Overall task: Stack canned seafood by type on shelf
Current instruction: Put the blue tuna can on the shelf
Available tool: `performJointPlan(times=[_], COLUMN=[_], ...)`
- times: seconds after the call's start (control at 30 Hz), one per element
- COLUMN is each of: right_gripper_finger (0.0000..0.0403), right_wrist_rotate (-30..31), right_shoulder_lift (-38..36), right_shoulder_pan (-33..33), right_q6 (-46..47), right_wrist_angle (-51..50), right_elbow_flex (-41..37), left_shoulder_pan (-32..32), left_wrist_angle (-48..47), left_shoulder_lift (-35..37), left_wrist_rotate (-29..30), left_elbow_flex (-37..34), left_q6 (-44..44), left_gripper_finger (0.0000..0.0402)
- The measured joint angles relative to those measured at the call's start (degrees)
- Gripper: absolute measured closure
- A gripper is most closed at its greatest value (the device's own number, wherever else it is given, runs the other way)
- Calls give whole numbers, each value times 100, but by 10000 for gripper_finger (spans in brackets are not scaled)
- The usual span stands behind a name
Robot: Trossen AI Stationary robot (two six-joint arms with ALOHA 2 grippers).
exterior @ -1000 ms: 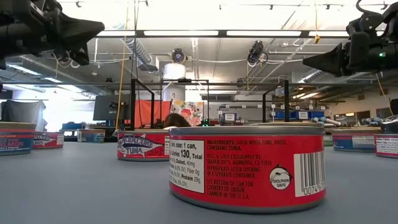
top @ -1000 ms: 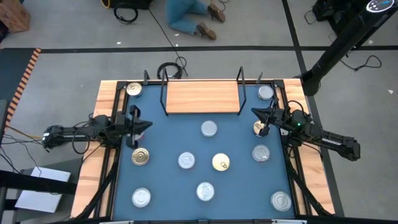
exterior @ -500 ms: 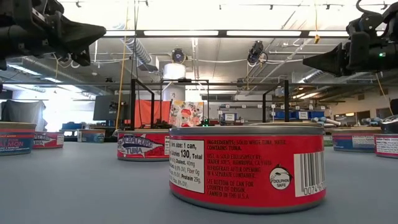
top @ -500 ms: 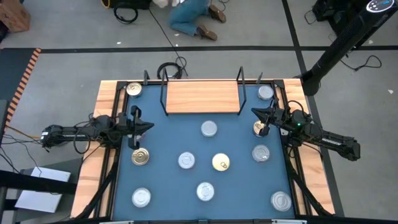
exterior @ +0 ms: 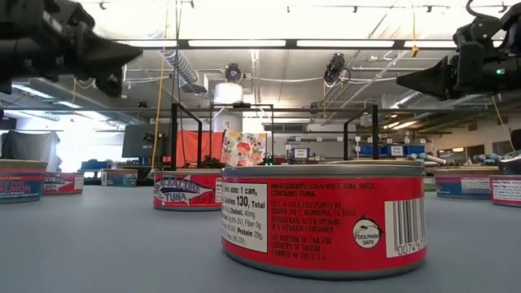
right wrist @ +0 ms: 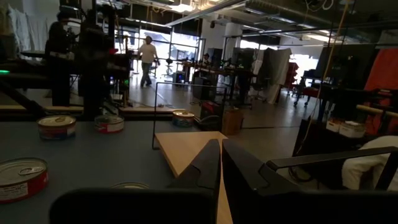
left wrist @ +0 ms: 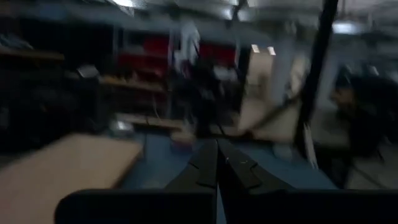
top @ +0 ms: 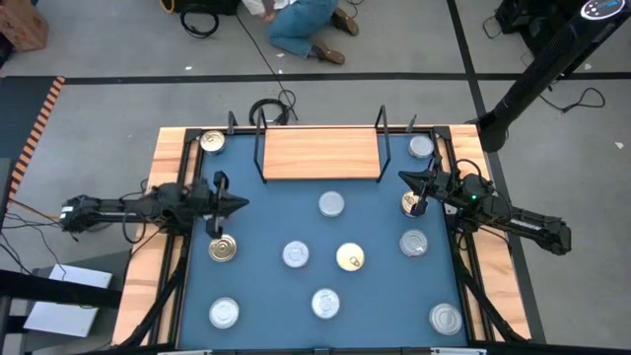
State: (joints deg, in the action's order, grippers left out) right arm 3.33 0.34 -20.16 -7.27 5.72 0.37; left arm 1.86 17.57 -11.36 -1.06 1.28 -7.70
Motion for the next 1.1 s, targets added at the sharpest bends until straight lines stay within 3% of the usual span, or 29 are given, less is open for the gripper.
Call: performJointPlan(times=[0.5, 0.77, 0.87, 1.0, 1.1], right_gripper_finger=[375, 375, 375, 375, 375], right_wrist_rotate=[0, 0, 0, -1, -1], right_shoulder_lift=[0, 0, 0, 0, 0], right_shoulder_pan=[0, 0, 0, 0, 0], right_q6=[0, 0, 0, 0, 0], right_wrist_angle=[1, 2, 2, 1, 1], right_elbow_flex=[1, 0, 0, -1, 0], left_shoulder_pan=[1, 2, -1, -59, -76], left_wrist_angle=[-78, 50, 94, 15, 256], left_shoulder_lift=[-666, -940, -1006, -1137, -1290], left_wrist_rotate=[39, 1081, 1023, 415, 561], left_elbow_flex=[-9, -9, -7, -4, -3], left_q6=[105, 195, 276, 837, 1166], left_gripper_finger=[393, 394, 394, 394, 394])
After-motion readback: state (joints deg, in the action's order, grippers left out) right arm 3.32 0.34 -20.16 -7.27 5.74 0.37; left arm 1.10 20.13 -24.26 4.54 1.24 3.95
